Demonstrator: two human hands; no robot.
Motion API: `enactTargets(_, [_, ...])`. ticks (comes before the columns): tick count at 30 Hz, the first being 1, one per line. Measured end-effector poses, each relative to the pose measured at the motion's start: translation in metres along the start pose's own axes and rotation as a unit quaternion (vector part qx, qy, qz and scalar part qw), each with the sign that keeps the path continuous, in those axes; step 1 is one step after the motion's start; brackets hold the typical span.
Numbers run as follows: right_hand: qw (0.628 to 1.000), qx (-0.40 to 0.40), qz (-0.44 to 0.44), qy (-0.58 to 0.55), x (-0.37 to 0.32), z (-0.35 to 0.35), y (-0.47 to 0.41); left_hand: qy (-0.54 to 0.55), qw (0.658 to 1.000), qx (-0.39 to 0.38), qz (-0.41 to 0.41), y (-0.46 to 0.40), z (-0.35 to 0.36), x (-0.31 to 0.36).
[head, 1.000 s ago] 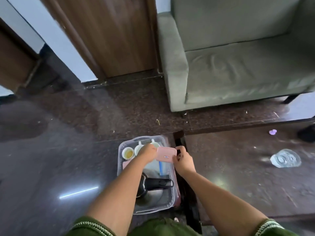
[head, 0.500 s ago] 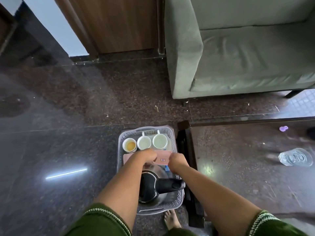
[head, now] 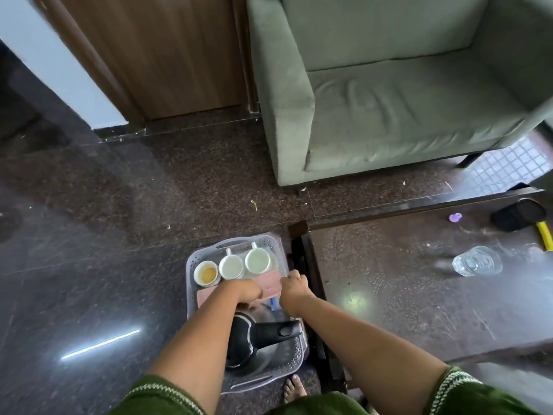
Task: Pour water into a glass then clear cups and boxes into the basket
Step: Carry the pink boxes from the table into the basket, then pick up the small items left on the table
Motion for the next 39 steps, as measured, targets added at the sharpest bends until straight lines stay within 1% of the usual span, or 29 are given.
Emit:
enactTargets(1, [0.999,0.019,0.004,-0.034,0.008,-0.013,0.005,-0.016,1.000,0.014,0.004,0.002,-0.004,0.006])
enactTargets(3, [0.995,0.049,0.010,-0.091,0.032,-0.038,0.016,-0.088,0.995,0.047,0.004,0.005,-0.013,0.022])
enactTargets(5, [0.986,0.078,0.038,-0.141,0.068,-0.060,0.025,-0.133,0.988,0.083,0.006,0.014,-0.022,0.050])
enactTargets(8, [0.967,0.138,0.078,-0.197,0.129,-0.097,0.043,-0.104,0.981,0.160,0.034,0.034,-0.033,0.114])
enactTargets(10, [0.948,0.194,0.090,-0.237,0.169,-0.122,0.060,-0.094,0.968,0.228,0.052,0.046,-0.039,0.162])
enactTargets(13, [0.911,0.281,0.095,-0.286,0.231,-0.156,0.086,-0.128,0.937,0.304,0.111,0.061,-0.038,0.245])
enactTargets(16, [0.872,0.343,0.105,-0.333,0.297,-0.182,0.109,-0.129,0.917,0.328,0.184,0.071,-0.023,0.326])
enactTargets(18, [0.852,0.369,0.112,-0.353,0.344,-0.198,0.120,-0.142,0.906,0.335,0.216,0.078,-0.010,0.378])
enactTargets(20, [0.847,0.372,0.122,-0.359,0.392,-0.212,0.126,-0.168,0.892,0.349,0.235,0.080,0.004,0.428])
enactTargets(22, [0.849,0.357,0.136,-0.365,0.443,-0.223,0.128,-0.188,0.882,0.358,0.242,0.077,0.017,0.477])
enactTargets(24, [0.859,0.340,0.139,-0.356,0.491,-0.235,0.128,-0.170,0.893,0.342,0.238,0.063,0.031,0.521])
enactTargets(27, [0.878,0.322,0.147,-0.322,0.564,-0.258,0.124,-0.153,0.918,0.286,0.228,0.038,0.053,0.585])
enactTargets(30, [0.886,0.308,0.167,-0.305,0.631,-0.280,0.116,-0.142,0.924,0.283,0.213,0.017,0.061,0.640])
enactTargets(32, [0.882,0.307,0.178,-0.311,0.667,-0.291,0.109,-0.131,0.919,0.306,0.211,0.007,0.059,0.667])
enactTargets(35, [0.872,0.307,0.193,-0.329,0.711,-0.298,0.092,-0.128,0.895,0.365,0.222,-0.007,0.049,0.695])
enactTargets(37, [0.858,0.313,0.211,-0.348,0.732,-0.298,0.079,-0.141,0.877,0.400,0.227,-0.017,0.040,0.709])
enactTargets(39, [0.845,0.322,0.226,-0.362,0.747,-0.296,0.067,-0.135,0.869,0.419,0.226,-0.026,0.031,0.721])
Point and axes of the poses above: each hand's wrist, its own y-axis away from the middle knuckle, its own z-axis out of the palm, x = y × z, the point moved 9 cm from there along -y, towards the middle knuckle, and after that the axes turned 9 degrees about -y, right-handed, at the moved point
